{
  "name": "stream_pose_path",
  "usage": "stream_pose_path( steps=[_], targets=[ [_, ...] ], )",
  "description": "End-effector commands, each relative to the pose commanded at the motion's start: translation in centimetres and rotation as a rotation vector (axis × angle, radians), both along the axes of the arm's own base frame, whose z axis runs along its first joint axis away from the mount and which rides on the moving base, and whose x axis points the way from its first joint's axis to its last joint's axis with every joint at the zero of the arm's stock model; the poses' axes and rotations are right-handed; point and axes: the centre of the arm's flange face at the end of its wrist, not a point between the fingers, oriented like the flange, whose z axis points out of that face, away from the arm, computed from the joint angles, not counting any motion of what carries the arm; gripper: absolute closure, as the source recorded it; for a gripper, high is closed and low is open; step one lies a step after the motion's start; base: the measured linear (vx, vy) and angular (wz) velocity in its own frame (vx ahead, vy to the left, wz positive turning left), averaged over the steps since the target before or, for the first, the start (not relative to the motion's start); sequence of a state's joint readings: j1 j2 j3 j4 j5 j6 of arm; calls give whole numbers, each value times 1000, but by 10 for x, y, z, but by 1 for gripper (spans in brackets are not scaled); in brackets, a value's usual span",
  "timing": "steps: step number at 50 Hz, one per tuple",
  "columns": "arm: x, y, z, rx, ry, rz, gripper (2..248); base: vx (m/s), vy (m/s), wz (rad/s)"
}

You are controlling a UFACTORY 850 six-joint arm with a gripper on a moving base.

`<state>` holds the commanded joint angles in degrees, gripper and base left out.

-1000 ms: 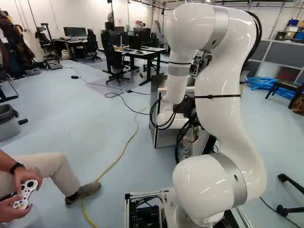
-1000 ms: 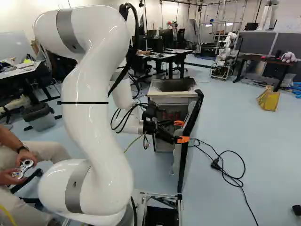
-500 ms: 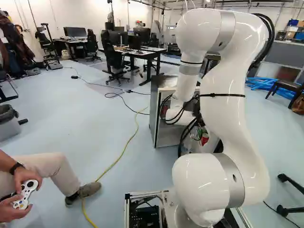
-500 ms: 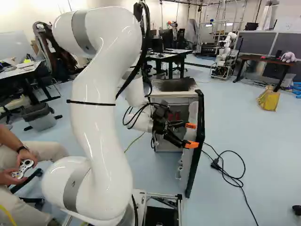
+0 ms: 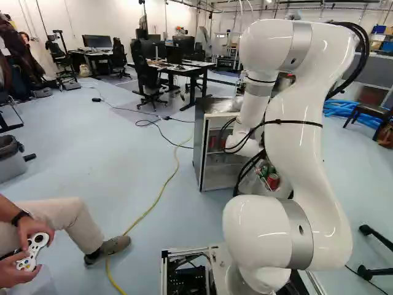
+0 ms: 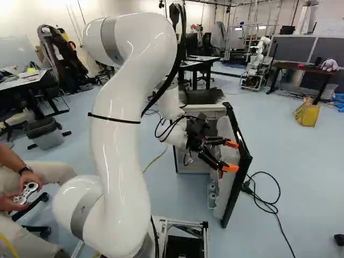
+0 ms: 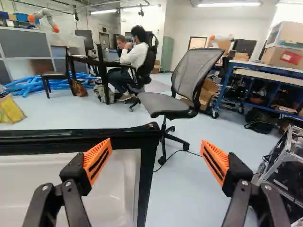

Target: Grab a drink from the fridge

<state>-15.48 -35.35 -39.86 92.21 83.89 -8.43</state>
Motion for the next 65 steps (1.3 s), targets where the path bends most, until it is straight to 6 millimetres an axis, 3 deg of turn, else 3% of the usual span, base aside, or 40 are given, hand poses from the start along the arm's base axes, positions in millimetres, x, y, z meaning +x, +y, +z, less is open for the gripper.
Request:
stream_pose_path(
  steps=[16,24,37,65],
  targets=[
    [15,-39,1,-15,-48,-78,3,0,0,0],
    [12,-46,1,-17,-50,-95,3,0,0,0],
    [-8,-35,1,-7,-9,-41,3,0,0,0],
    [-40,10,2,33,89,319,3,0,0,0]
  ],
)
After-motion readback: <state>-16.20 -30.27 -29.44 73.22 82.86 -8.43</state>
